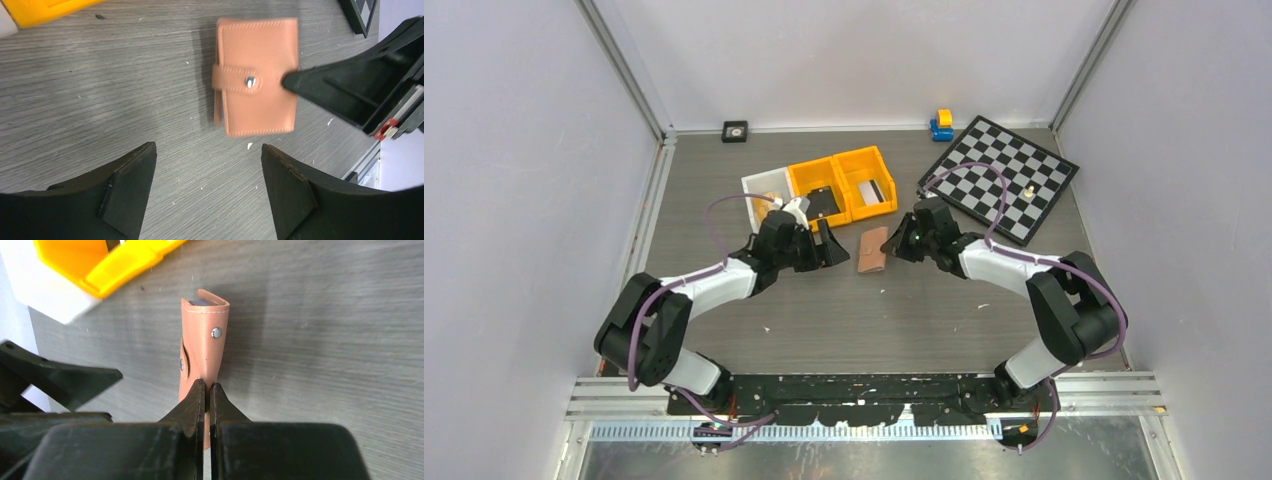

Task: Take the credit cards out of the card holder
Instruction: Open the card holder at the center of the board.

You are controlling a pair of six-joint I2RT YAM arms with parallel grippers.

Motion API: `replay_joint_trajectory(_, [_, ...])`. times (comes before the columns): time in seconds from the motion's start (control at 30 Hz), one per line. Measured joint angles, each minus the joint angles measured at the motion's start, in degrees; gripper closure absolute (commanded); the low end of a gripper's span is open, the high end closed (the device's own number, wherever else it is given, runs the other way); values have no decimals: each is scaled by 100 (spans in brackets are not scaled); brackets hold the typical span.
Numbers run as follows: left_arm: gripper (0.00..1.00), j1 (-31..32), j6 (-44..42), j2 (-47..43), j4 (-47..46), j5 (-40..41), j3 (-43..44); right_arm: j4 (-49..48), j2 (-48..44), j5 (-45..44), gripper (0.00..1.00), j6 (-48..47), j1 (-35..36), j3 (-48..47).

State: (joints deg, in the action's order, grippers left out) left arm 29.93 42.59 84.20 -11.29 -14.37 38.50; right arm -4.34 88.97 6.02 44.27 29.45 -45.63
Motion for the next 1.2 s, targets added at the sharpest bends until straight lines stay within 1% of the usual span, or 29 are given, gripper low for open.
replay_joint_trajectory(0.1, [22, 2, -70, -162, 120, 103, 0, 269, -48, 216, 99, -170, 90, 11])
replay_joint_trajectory(0.2, [22, 15, -118, -319, 243, 192, 4, 590, -380, 238, 99, -391, 144, 138])
replay_joint_trajectory(0.27, [21, 96, -168, -352, 420, 308, 85, 802, -632, 179, 94, -511, 151, 173])
replay_joint_trajectory(0.33, [21, 210, -249, -345, 599, 424, 201, 883, -780, 70, 80, -579, 151, 173])
replay_joint_trajectory(0.4, [21, 352, -339, -330, 769, 560, 358, 914, -798, -31, 69, -629, 151, 173])
replay_joint_trajectory(0.47, [21, 428, -404, -280, 831, 654, 470, 990, -789, -146, 55, -632, 149, 177])
replay_joint_trajectory(0.57, [21, 457, -407, -166, 826, 754, 518, 872, -817, -411, 44, -603, 146, 284])
replay_joint_trajectory(0.67, [21, 474, -400, -131, 802, 820, 505, 820, -1021, -654, 31, -542, 146, 514])
replay_joint_trajectory(0.73, [21, 490, -402, -131, 772, 835, 501, 815, -1191, -807, 26, -498, 146, 634])
replay_joint_trajectory(0.8, [21, 505, -402, -129, 769, 835, 501, 802, -1331, -962, 23, -474, 144, 697])
replay_joint_trajectory(0.9, [21, 520, -404, -103, 769, 826, 501, 732, -1364, -1132, 22, -442, 138, 702])
replay_joint_trajectory(1.07, [21, 520, -450, 22, 874, 741, 566, 531, -1255, -1139, 26, -291, 9, 739])
replay_joint_trajectory(1.2, [19, 520, -557, 9, 979, 726, 671, 391, -1023, -1010, 26, -203, -50, 739])
